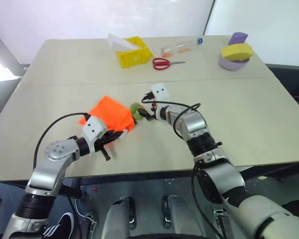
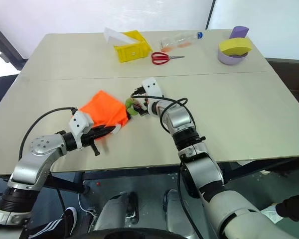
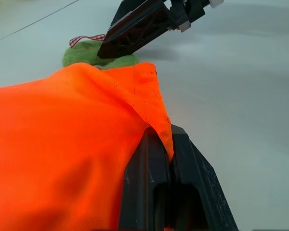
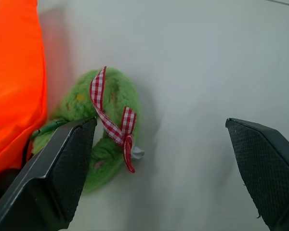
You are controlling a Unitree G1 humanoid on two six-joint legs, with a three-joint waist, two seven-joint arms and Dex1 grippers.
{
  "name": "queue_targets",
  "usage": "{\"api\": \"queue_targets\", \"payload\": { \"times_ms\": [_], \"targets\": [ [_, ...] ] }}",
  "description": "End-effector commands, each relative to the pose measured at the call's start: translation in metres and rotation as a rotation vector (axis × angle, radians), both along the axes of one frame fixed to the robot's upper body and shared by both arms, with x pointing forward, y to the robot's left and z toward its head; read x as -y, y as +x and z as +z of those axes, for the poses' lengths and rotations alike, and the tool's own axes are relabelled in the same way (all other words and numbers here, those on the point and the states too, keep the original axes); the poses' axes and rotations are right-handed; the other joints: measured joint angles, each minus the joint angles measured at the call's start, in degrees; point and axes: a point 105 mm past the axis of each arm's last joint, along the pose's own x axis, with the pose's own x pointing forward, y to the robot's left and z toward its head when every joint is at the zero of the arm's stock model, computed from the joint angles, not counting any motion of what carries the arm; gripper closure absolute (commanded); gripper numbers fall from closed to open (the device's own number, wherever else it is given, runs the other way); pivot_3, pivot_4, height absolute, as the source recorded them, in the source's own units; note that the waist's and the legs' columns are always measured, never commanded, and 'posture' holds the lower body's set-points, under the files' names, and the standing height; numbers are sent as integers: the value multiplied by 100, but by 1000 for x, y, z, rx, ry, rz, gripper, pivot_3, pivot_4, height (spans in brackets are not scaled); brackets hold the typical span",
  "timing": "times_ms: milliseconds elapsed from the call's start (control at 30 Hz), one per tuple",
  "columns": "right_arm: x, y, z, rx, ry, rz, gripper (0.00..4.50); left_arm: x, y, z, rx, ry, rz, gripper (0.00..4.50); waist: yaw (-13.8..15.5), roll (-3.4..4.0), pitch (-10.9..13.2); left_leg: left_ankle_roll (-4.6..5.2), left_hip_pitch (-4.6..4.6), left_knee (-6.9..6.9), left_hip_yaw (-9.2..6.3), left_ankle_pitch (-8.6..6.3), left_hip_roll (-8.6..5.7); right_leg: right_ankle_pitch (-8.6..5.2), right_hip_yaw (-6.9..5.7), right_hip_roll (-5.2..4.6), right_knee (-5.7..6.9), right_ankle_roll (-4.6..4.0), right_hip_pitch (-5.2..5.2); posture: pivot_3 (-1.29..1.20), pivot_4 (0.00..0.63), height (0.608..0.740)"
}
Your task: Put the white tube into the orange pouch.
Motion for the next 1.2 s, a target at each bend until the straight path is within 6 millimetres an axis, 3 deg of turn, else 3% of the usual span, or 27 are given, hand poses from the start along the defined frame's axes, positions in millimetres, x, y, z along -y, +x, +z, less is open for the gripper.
{"api": "queue_targets", "payload": {
  "times_ms": [33, 133, 333, 533, 633, 700, 900, 1200],
  "targets": [
    [-19, -5, 7, 39, -2, 48, 255, 4, -4, 1, -2, -8, -16, 4500, -3, 0, 0, 0, 1, 0, 0, 0, 1, 0, 0, 1, 1, 0, 0, 0, 150, 740],
    [-21, -8, 1, 18, -15, 48, 1309, 5, -4, 1, -2, -8, -19, 4500, -2, 0, 0, -1, 1, 0, 0, 0, 1, 0, 0, 2, 2, 0, 0, 0, 150, 740],
    [-8, -6, -2, 26, -39, 30, 4472, 5, -5, 2, -7, -11, -15, 4500, 10, 0, 0, -1, 1, 2, 0, 0, -2, 0, 0, -3, 1, -1, 2, 0, 150, 740],
    [42, -10, 0, 30, -56, -49, 4472, 4, -5, 2, -8, -17, -6, 4500, 63, 0, 0, -1, 0, 2, -1, 0, -2, -2, -1, -7, -1, -4, 2, 0, 150, 740],
    [85, -26, -4, 1, -82, -104, 4472, 4, -6, 3, -8, -19, -7, 4500, 131, 0, 0, -1, -1, 0, -1, 0, -3, -8, -1, -10, -6, -14, 2, 0, 150, 740],
    [102, -37, -5, -29, -81, -123, 4472, 3, -5, 2, -7, -16, -10, 4500, 174, 0, 0, -1, -2, -2, -5, -1, -2, -10, 0, -11, -7, -17, 1, 0, 150, 740],
    [122, -59, -10, -60, -93, -154, 4472, 2, -2, 1, -25, -15, -30, 4500, 165, 0, 0, -2, -1, -3, -7, -2, -1, -12, 0, -12, -10, -21, 0, 0, 150, 740],
    [142, -75, -25, -96, -89, -241, 4472, 4, -6, -3, -83, -21, -65, 4500, 184, -2, -2, 0, -5, -1, -7, -1, -2, -12, -3, -9, -19, -19, 3, 0, 150, 740]
  ]
}}
